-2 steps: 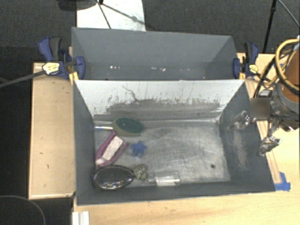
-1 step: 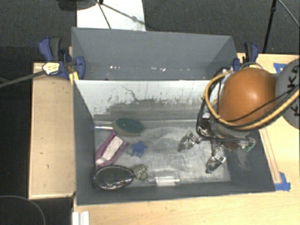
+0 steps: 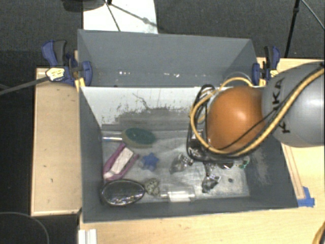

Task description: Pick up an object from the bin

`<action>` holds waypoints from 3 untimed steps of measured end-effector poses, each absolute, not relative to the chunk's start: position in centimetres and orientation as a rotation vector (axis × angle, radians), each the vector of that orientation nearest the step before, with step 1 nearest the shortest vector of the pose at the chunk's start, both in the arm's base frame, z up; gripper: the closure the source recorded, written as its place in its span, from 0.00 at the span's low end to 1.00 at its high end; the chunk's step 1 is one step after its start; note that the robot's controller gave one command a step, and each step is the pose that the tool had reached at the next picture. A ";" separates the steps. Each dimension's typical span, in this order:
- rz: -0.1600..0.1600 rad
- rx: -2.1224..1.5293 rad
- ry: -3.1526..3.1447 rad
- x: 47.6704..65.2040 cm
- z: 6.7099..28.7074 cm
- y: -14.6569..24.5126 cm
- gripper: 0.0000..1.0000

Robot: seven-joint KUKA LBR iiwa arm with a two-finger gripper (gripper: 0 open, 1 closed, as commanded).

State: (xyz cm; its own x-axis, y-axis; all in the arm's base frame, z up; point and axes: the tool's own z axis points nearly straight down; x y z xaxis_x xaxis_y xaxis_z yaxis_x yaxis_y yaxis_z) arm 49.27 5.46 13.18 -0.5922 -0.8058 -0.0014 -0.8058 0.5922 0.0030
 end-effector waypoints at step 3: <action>-0.002 1.564 -2.727 47.8 11.1 15.4 1.00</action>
Offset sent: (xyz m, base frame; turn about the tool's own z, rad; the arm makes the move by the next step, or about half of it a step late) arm -0.0112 0.0715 0.0724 0.0037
